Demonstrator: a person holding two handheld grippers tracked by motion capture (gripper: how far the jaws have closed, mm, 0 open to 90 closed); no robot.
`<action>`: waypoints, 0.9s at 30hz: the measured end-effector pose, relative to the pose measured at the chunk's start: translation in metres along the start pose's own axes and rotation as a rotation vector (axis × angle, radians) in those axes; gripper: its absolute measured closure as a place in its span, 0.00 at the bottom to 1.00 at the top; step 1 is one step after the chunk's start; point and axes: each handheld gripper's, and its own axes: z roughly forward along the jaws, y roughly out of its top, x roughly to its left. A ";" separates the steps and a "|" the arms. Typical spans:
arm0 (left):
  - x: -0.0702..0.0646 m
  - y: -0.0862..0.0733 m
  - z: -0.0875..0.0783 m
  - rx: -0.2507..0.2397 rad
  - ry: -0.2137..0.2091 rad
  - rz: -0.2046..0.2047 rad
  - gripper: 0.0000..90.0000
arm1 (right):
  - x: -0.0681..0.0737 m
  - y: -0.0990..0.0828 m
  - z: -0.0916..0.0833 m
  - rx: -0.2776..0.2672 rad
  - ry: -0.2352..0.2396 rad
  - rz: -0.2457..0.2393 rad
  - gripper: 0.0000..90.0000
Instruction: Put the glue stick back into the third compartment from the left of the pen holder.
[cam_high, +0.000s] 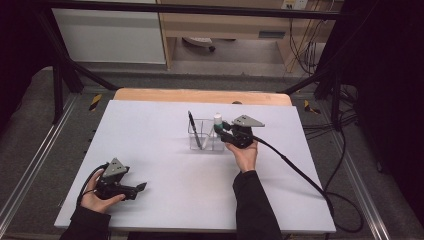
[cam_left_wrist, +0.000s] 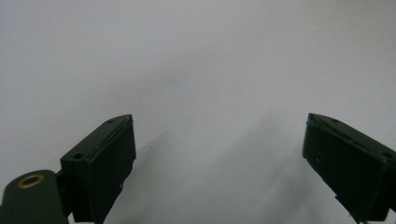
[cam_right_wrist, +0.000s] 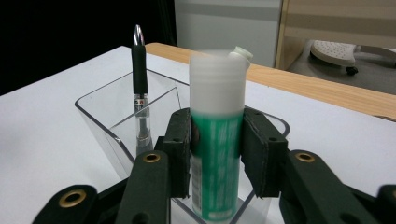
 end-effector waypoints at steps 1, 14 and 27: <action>0.000 0.000 0.000 0.000 0.000 0.000 0.10 | 0.000 0.000 -0.001 -0.002 -0.002 0.001 0.69; 0.000 0.000 0.000 0.000 0.000 -0.001 0.10 | 0.001 0.017 -0.039 0.020 -0.002 -0.069 0.46; -0.002 0.000 0.002 0.008 -0.002 0.007 0.10 | 0.003 -0.005 -0.083 0.207 0.030 -0.088 0.12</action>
